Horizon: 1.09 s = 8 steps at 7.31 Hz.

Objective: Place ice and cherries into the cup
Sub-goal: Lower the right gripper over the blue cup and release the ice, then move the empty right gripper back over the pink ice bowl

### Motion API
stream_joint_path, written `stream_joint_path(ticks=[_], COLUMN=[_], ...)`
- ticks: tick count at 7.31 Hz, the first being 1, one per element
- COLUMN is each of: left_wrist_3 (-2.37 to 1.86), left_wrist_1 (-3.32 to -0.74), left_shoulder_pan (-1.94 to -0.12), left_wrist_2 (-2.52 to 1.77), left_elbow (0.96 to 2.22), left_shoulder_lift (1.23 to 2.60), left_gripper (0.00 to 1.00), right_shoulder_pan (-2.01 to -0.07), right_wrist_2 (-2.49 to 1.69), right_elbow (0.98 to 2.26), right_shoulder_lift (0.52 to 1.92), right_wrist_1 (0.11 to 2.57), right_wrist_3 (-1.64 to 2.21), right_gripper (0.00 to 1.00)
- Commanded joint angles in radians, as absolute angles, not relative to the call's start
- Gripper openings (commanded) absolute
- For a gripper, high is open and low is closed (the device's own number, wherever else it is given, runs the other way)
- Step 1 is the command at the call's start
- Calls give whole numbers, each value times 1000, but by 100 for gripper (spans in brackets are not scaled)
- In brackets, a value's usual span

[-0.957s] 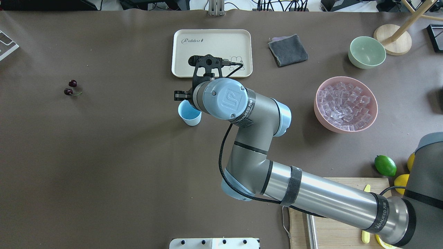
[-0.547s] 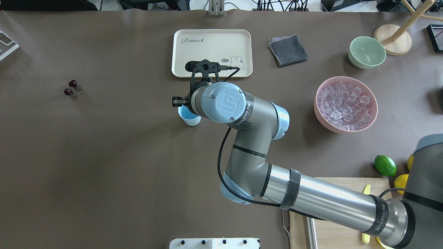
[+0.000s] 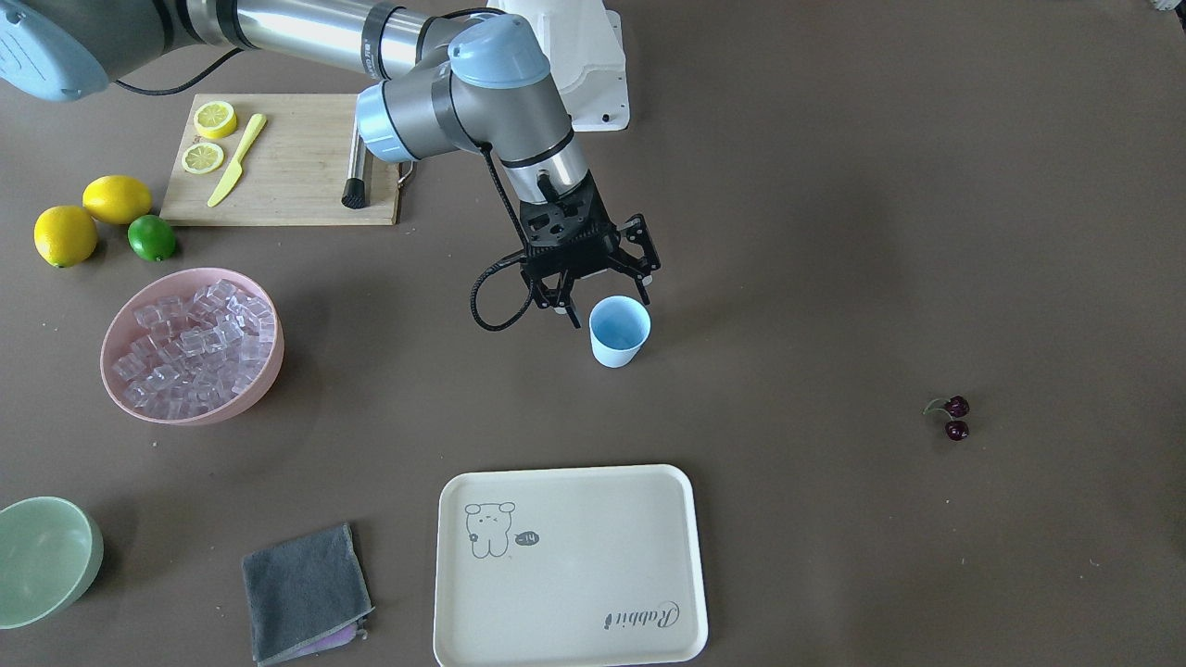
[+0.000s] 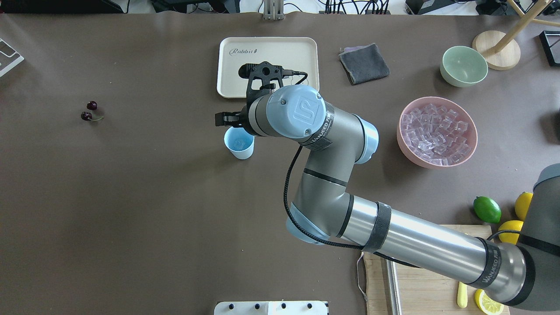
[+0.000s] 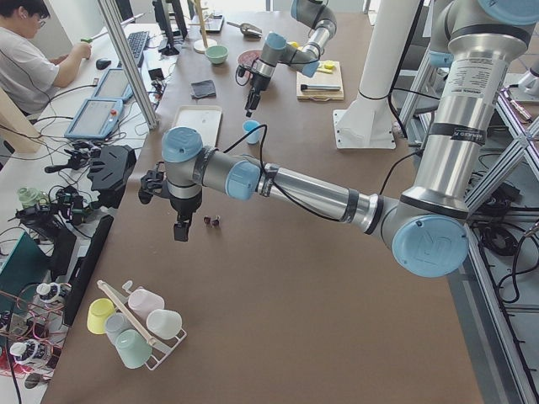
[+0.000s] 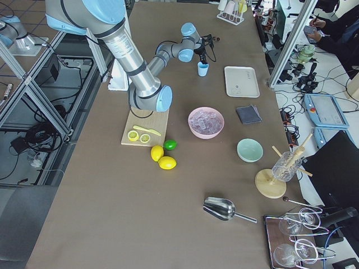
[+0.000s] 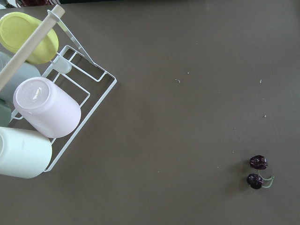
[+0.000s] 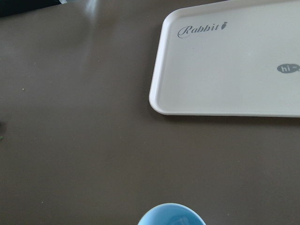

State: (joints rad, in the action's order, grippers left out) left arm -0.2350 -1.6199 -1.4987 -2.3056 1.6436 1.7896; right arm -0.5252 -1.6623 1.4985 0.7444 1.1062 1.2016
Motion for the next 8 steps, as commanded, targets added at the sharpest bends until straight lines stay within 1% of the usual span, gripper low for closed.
stream_joint_path(ticks=[1,3,4,5,7,8], left_wrist_3=[-236,-238,-239,-238,-239,-236], left_wrist_1=[-1620,-1624,-1626,-1626,-1631,-1632], left_shoulder_pan=[-1499,-1497,-1497,-1496,-1494,-1494], left_wrist_2=[-2306,-2306,-2306,-2306,-2306,-2306], left_elbow=[1646,1647,1652,1660,1663,1658], left_shoulder_lift=[1796,1796,1793,1792,1787,1787], left_gripper=[98,98,98,98,98,98], right_shoulder_pan=[-668,-834,-850,-906,-955,-988], right_wrist_2=[-1858,-2047,-2039,-2055,-2043,-2048], right_elbow=[1578,1641,1657,1676,1742,1749], right_shoulder_lift=[820,932,995,1059,1229,1288], right_wrist_1=[1112,1112,1118,1121,1124,1124], right_wrist_3=[1195,1163,1134,1117,999,971], right_gripper=[100,100,100,100,100,100])
